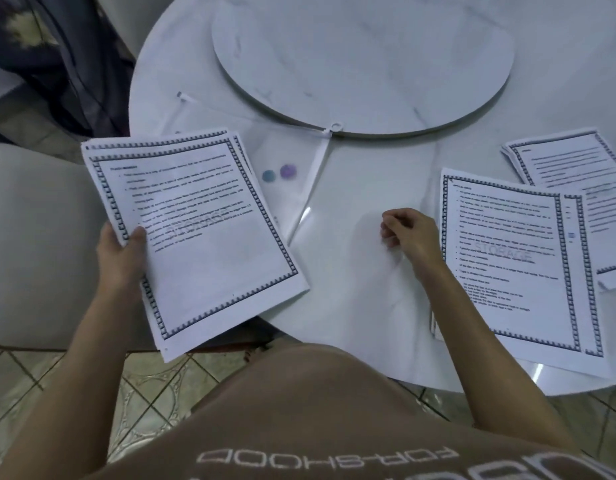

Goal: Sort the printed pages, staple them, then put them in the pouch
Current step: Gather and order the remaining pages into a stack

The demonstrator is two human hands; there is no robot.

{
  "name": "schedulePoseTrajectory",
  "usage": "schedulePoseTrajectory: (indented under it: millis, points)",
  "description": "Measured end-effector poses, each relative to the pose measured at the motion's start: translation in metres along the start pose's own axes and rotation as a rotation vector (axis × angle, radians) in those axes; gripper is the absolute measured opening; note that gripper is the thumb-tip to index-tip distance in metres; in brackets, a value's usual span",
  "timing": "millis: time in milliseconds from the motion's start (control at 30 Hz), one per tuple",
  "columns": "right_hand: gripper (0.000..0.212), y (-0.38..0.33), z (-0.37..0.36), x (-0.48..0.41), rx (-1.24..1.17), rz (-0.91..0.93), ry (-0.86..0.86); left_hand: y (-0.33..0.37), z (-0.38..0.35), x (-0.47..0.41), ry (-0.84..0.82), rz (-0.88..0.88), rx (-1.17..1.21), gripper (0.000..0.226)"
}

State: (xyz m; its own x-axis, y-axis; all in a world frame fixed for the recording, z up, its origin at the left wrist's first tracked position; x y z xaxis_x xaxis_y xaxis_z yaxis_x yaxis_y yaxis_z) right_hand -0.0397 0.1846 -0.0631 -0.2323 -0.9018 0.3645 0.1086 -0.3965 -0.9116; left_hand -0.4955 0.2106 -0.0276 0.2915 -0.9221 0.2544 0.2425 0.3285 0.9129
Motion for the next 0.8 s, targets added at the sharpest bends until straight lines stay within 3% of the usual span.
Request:
schedulePoseTrajectory:
  millis: [400,633,800]
  points:
    - [0.013,0.000,0.132,0.028,0.077,0.027,0.318,0.029,-0.082,-0.002,-0.267,-0.061,0.020,0.034]
    - [0.020,0.027,0.194,0.065,0.267,-0.060,0.404,0.045,-0.139,0.007,-0.374,-0.064,-0.036,0.032]
    - [0.036,0.051,0.232,0.097,0.366,-0.213,0.519,0.048,-0.173,0.020,-0.436,-0.080,-0.081,0.030]
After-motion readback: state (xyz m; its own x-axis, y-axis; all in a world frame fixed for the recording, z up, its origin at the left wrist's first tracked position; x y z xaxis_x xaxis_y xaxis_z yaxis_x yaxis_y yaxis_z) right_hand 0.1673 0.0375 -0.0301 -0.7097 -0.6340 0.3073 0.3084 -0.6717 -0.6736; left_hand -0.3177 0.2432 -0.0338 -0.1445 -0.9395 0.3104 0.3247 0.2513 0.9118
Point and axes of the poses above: each hand's wrist, its own x-axis away from the middle knuckle, its own z-axis out of the back of the hand, y = z × x, the point moved 9 cm from there along -x, towards the middle knuckle, and after that the axes turned 12 degrees about -y, right-handed, at the moved point
